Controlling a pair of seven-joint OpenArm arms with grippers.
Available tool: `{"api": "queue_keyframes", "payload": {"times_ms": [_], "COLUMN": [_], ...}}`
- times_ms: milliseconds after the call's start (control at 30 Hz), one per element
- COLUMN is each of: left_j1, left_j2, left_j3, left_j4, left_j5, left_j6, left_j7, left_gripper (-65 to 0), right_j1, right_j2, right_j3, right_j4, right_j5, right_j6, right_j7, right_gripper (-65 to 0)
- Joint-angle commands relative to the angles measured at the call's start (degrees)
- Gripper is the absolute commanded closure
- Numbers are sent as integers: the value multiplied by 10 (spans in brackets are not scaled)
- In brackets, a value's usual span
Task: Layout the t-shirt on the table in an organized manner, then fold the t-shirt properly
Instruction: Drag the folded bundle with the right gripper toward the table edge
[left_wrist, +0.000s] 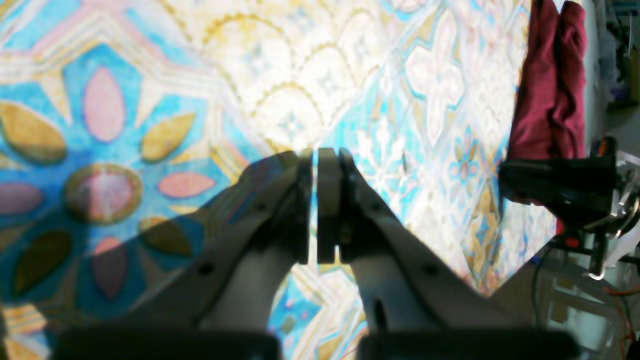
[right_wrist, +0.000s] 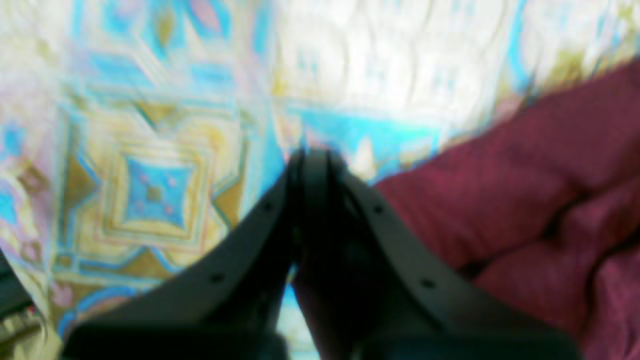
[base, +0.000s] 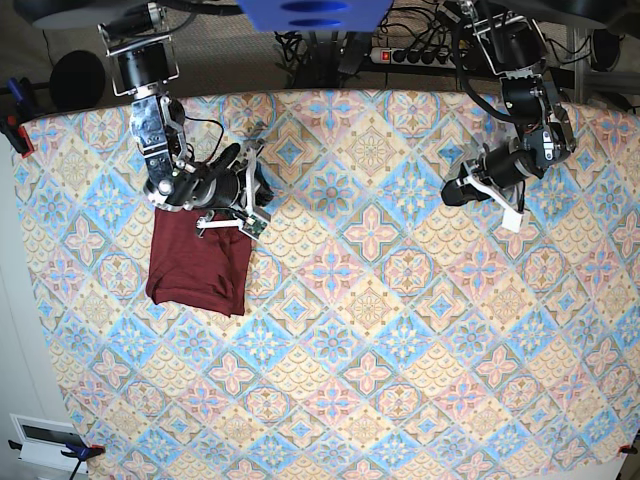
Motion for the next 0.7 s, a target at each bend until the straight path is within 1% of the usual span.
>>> {"api": "queue_keyframes", "payload": {"times_ms": [0, 33, 233, 267, 367, 600, 667], "left_j1": [-5, -5, -5, -5, -5, -5, -5], "left_j2": [-8, -8, -8, -8, -8, -8, -8], "left_j3": [-3, -3, -3, -3, -3, -2, -2], "left_j4": [9, 9, 9, 9, 9, 9, 9], "left_j5": [-11, -11, -11, -11, -11, -11, -11], "left_j6": [-4, -4, -4, -4, -4, -4, -4], "left_j7": [-5, -5, -5, -5, -5, -5, -5], "left_gripper": [-20, -20, -20, -20, -20, -20, -20], "right_j1": [8, 7, -13, -13, -13, -13, -13], "right_j2": [1, 4, 5, 10, 27, 27, 27], "right_j3": [2, 3, 63, 68, 70, 67, 66], "right_j4": [2, 0, -9, -8, -2, -1, 15], "right_j5": [4, 4, 4, 4, 4, 4, 4], "right_j6": [1, 1, 1, 1, 1, 1, 1], "right_j7": [16, 21, 22, 22, 22, 22, 22], "right_gripper": [0, 0, 0, 0, 0, 0, 0]}}
